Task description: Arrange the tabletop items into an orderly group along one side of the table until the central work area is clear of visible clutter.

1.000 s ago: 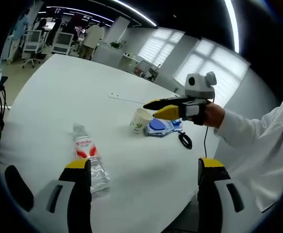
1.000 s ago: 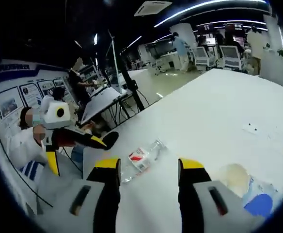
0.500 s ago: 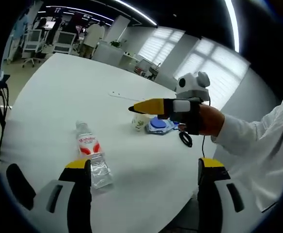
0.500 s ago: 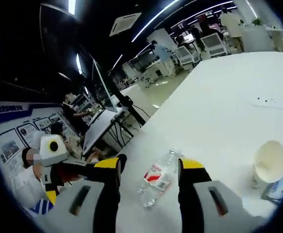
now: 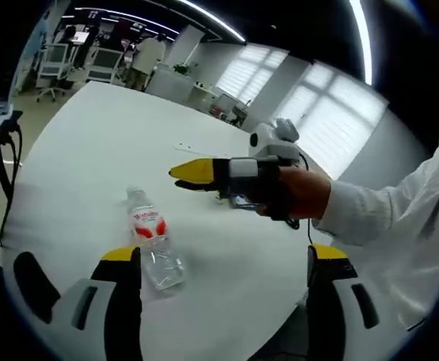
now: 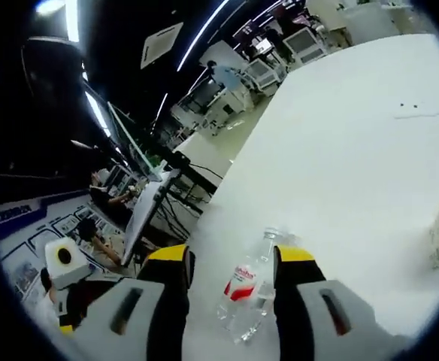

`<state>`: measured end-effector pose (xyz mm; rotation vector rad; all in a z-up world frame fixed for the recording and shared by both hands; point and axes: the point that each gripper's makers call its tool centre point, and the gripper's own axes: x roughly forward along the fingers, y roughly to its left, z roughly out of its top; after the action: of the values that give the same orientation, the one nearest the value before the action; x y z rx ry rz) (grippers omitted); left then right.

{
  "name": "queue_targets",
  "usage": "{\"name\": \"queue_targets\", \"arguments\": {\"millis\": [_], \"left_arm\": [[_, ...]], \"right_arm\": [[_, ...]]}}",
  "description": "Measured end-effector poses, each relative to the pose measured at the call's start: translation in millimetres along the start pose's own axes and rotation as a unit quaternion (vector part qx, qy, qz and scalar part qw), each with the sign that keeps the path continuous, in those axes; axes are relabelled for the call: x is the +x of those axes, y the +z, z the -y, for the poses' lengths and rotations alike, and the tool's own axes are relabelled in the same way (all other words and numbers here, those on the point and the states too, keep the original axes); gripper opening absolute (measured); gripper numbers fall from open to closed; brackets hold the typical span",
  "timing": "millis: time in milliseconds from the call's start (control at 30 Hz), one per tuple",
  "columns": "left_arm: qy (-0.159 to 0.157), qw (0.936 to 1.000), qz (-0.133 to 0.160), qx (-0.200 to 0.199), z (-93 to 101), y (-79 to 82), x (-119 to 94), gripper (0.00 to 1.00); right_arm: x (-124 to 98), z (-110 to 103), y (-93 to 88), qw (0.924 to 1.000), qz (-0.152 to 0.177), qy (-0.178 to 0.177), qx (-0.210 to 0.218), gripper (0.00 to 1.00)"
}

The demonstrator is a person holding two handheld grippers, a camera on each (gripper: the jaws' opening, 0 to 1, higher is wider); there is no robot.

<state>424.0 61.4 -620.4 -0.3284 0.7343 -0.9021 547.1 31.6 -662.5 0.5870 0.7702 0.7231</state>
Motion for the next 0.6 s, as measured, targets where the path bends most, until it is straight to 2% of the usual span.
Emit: {"name": "queue_targets", "arguments": {"millis": [333,467,600], "left_arm": [[-0.002,1.0,0.005,-0.008,-11.6,-1.4,0,0.94],[-0.004,0.9999,0.009,-0.013,-14.8,-2.0,1,0.94],[-0.005,0.9998,0.012,-0.015,-17.4,-2.6,2,0.94]], "right_arm": [[27,11,-5.5,0.9993,-0.017,-0.025,0.022,0.44],[38,22,-10.4,0.9982,-0.04,-0.039,0.021,0.44],[42,30,-10.9,0.9975,-0.047,-0.046,0.026,0.42]]}}
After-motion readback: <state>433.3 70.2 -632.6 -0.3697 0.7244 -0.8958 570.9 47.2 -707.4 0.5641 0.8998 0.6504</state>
